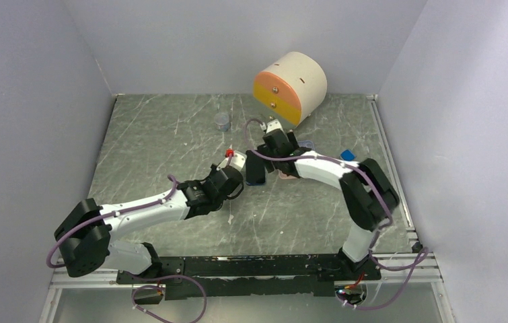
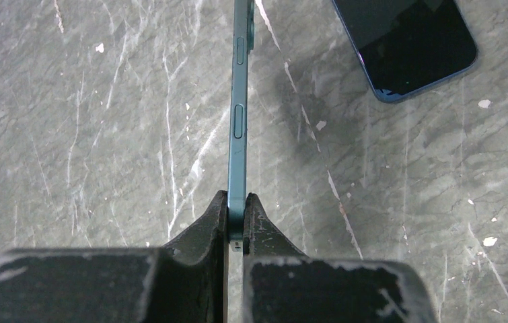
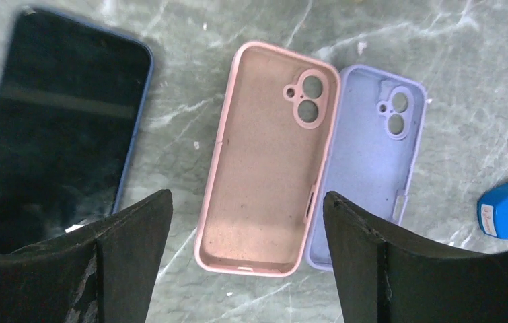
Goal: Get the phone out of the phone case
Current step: Place the phone case at the center of the board, then place the phone at the center of the board.
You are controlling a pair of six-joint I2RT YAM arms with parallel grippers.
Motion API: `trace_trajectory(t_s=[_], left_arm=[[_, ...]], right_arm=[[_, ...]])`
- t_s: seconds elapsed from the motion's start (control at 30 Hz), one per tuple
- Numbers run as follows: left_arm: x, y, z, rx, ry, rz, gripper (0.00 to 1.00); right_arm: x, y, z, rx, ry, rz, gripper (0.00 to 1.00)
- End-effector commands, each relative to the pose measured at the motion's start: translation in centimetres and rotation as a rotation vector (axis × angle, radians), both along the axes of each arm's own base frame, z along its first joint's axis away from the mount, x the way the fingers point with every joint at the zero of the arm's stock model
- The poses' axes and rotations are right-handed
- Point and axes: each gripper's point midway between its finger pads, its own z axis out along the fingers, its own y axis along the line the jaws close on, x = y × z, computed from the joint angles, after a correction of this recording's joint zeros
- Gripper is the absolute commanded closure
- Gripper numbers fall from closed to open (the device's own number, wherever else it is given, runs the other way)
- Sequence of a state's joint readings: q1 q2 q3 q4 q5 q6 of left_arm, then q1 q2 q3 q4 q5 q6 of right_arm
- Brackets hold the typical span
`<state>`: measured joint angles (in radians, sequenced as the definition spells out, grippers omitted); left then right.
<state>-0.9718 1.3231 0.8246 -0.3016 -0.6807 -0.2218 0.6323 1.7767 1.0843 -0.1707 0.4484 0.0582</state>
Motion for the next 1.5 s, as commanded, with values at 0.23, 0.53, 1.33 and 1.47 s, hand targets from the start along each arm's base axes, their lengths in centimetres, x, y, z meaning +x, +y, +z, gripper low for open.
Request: trace_trajectory(t_s=[0.23,0.53,1.33,1.47], left_arm=[[1.5,-1.9,1.4,0.02,-0.029,0.005,0.97],[2.6,-3.4,0.6,0.132,-0.034,-0.004,0.97],[2.2,-5.0,-7.4,0.476,0.04,-0.011,0.77],[2.0,-5.3,-8.0,0.469,0.056,-0.008,0.72]], right_arm=[[-0.9,-3.2,12.8,0.618,-0.388,-0.073,0.06],[-4.5,-7.7,16.6,0.804,-0.579,-0.094,0.01],[-5.3,-10.0,15.2,0.803,-0.625,-0.182,0.01],[-5.2,-10.0,15.1,0.803,-0.619,-0.182,0.01]])
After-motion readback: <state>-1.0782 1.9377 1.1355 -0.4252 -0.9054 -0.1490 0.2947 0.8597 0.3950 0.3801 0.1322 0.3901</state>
